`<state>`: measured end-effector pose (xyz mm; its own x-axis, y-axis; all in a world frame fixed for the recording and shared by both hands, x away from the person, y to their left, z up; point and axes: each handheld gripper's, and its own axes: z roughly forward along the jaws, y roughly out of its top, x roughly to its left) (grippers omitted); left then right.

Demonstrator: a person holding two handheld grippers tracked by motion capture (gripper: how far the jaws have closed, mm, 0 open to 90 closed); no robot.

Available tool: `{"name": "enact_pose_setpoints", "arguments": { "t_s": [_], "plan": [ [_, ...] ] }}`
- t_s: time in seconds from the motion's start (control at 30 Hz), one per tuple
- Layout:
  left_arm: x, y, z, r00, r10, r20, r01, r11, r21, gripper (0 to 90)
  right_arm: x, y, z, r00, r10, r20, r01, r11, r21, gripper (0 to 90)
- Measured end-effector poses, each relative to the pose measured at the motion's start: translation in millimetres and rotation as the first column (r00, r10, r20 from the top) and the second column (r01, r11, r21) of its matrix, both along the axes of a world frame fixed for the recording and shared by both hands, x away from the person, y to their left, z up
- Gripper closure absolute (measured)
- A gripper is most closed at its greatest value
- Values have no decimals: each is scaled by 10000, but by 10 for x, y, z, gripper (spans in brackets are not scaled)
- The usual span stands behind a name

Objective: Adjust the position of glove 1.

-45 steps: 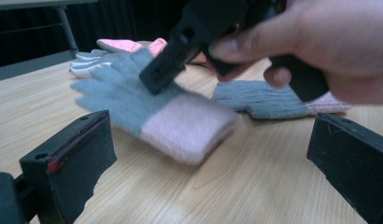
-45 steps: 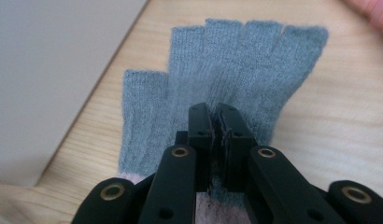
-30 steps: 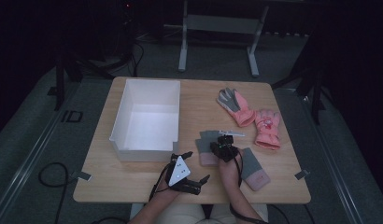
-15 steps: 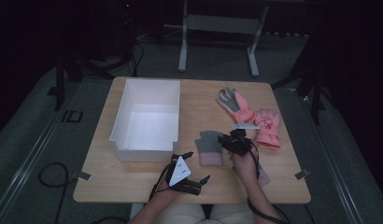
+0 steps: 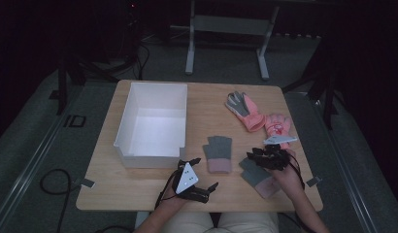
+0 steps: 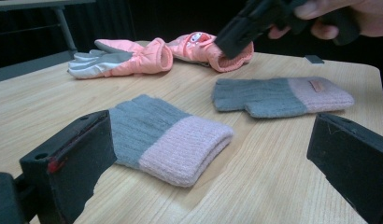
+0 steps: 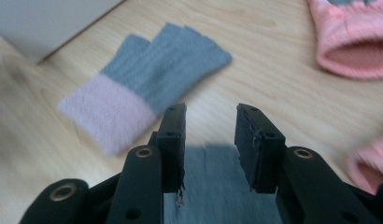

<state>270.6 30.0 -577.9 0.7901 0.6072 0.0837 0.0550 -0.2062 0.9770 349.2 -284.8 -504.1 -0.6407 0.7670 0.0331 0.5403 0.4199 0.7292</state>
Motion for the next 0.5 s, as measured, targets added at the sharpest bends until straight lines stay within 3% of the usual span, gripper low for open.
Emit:
{"name": "enact_pose_setpoints", "arguments": {
  "t_s": [0.13,0.3,0.5],
  "plan": [
    [1,1,1,10000,19,-16,-19,10000,-3,4,-70,-152,-44,10000,9,-1,-9,9995,-310,636],
    [-3,1,-1,10000,18,27,-18,10000,-28,4,-102,-275,-167,9990,436,-67,-441,9913,-1238,623],
    [-1,2,0,10000,35,-2,-35,10000,-23,4,-151,-373,-275,9968,662,-438,-710,9904,-1189,620]
  ]
}}
